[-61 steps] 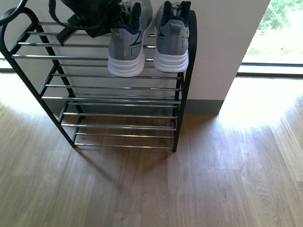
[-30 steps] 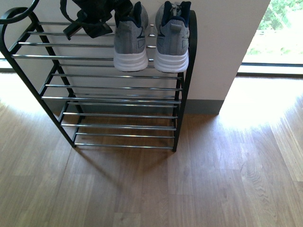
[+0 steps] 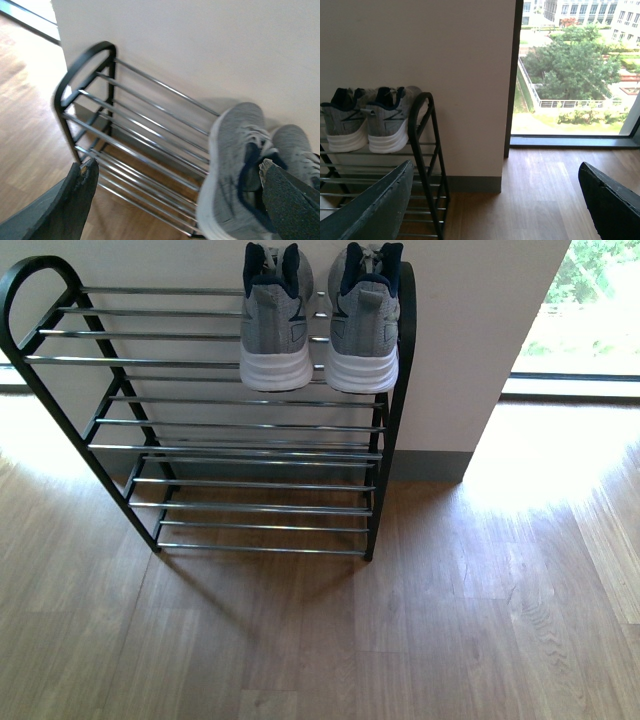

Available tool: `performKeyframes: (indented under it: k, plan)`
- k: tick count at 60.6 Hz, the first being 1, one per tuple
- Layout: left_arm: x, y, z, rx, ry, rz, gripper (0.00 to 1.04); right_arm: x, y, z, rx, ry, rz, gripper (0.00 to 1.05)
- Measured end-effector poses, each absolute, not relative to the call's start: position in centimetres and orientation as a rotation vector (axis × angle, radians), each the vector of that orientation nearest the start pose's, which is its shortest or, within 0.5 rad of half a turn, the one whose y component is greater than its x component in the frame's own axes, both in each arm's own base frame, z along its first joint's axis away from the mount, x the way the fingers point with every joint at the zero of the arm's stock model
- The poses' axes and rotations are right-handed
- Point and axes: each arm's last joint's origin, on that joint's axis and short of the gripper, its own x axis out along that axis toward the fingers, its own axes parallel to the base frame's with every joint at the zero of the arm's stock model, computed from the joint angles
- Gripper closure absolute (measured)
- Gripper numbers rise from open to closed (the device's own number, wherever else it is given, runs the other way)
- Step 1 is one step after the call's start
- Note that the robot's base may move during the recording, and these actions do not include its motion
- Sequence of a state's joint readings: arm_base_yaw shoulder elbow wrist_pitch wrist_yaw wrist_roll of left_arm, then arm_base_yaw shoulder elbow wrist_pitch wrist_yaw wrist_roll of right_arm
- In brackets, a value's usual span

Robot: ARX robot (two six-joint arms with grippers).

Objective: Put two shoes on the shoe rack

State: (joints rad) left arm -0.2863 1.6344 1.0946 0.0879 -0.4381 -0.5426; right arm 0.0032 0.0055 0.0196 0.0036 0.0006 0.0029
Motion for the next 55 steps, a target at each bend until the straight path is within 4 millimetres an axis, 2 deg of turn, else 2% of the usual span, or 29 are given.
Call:
performKeyframes:
  k: [12, 15, 20, 24, 26, 28, 30, 36, 40, 45, 55]
  plan:
    - [27.4, -4.2, 25.6, -0.35, 0.283, 0.418, 0.09, 9.7, 0.0, 17.0, 0.003, -0.017, 0.003, 0.09]
    - [25.9, -3.6, 25.7, -0.341, 0.27, 0.445, 0.09, 9.7, 0.0, 17.0, 0.003, -0.018, 0.003, 0.09]
    - [22.3, -2.2, 25.6, -0.338, 0.237, 0.487, 0.09, 9.7, 0.0, 17.0, 0.003, -0.017, 0.003, 0.09]
    - [20.8, -1.8, 25.4, -0.343, 0.213, 0.497, 0.1, 9.7, 0.0, 17.0, 0.003, -0.017, 0.003, 0.09]
    - [20.6, -1.5, 25.3, -0.334, 0.183, 0.438, 0.13, 9.7, 0.0, 17.0, 0.003, -0.017, 0.003, 0.09]
    - [20.4, -1.3, 24.9, -0.312, 0.13, 0.269, 0.21, 9.7, 0.0, 17.0, 0.003, -0.018, 0.003, 0.09]
    - [20.1, -1.2, 24.5, -0.269, 0.091, 0.176, 0.26, 9.7, 0.0, 17.0, 0.003, -0.017, 0.003, 0.09]
    - [19.0, -1.3, 23.3, -0.131, 0.013, 0.009, 0.42, 9.7, 0.0, 17.0, 0.003, -0.017, 0.002, 0.09]
    - [18.2, -0.8, 22.6, -0.078, 0.004, -0.033, 0.53, 9.7, 0.0, 17.0, 0.003, -0.017, 0.003, 0.09]
    - [17.5, -0.2, 21.7, -0.043, 0.008, -0.002, 0.67, 9.7, 0.0, 17.0, 0.003, -0.017, 0.001, 0.09]
    - [16.3, -0.1, 20.4, -0.02, 0.007, -0.002, 0.94, 9.7, 0.0, 17.0, 0.003, -0.017, 0.003, 0.09]
